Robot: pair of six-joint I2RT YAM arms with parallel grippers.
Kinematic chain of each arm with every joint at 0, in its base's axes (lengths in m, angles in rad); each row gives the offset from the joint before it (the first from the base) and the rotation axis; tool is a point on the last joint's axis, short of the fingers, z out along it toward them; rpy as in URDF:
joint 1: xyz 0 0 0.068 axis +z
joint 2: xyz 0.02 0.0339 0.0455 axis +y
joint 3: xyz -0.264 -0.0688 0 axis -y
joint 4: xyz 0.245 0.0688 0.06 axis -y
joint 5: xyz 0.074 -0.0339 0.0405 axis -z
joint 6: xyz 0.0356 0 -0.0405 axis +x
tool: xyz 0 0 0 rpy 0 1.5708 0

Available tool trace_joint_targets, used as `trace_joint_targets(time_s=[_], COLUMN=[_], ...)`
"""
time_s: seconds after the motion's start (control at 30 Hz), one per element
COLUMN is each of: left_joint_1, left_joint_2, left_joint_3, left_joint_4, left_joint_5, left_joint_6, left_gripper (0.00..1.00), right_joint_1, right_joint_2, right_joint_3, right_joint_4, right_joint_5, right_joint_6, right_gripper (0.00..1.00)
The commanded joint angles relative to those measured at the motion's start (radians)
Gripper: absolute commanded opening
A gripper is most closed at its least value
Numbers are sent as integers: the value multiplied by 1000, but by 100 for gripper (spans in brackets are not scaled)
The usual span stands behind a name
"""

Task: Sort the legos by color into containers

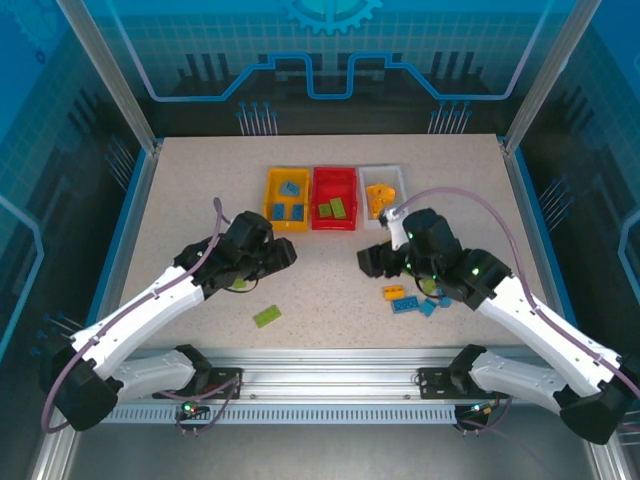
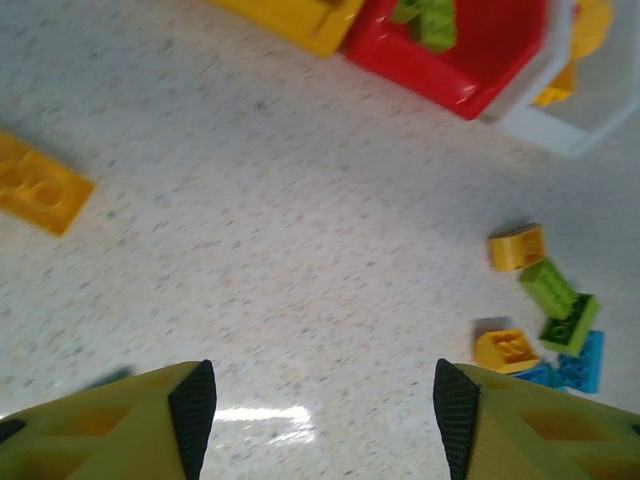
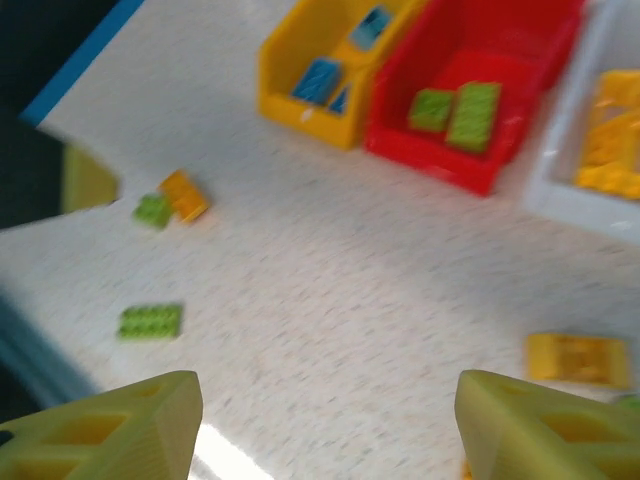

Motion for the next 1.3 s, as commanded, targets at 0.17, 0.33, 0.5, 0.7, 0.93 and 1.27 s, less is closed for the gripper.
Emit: trace_joint_targets(time_s=[0.17, 0.33, 0.5, 0.7, 0.93, 1.27], left_joint_1=[-23, -81, -116, -119, -119, -136], left_joint_2=[0, 66, 213, 289, 358, 342], left_joint_3=[-136, -183, -160, -148, -156, -196], left_joint_4=[-159, -171, -171, -130, -91, -22], left_joint_5=[67, 75, 33, -26, 12, 91], left_joint_6=[115, 209, 283, 359, 363, 265], left_gripper=[64, 69, 75, 87, 86, 67], right_joint_1=[246, 287, 288, 289, 288, 287], right_joint_2=[30, 60, 93, 100, 101, 118], right_joint_3=[-192, -210, -195, -196, -199, -202], right_joint_4=[155, 194, 195, 196, 193, 204], right_joint_5=[5, 21, 29, 30, 38, 48], right_joint_6=[149, 167, 163, 173, 174, 187], right_gripper=[70, 72, 72, 72, 73, 72])
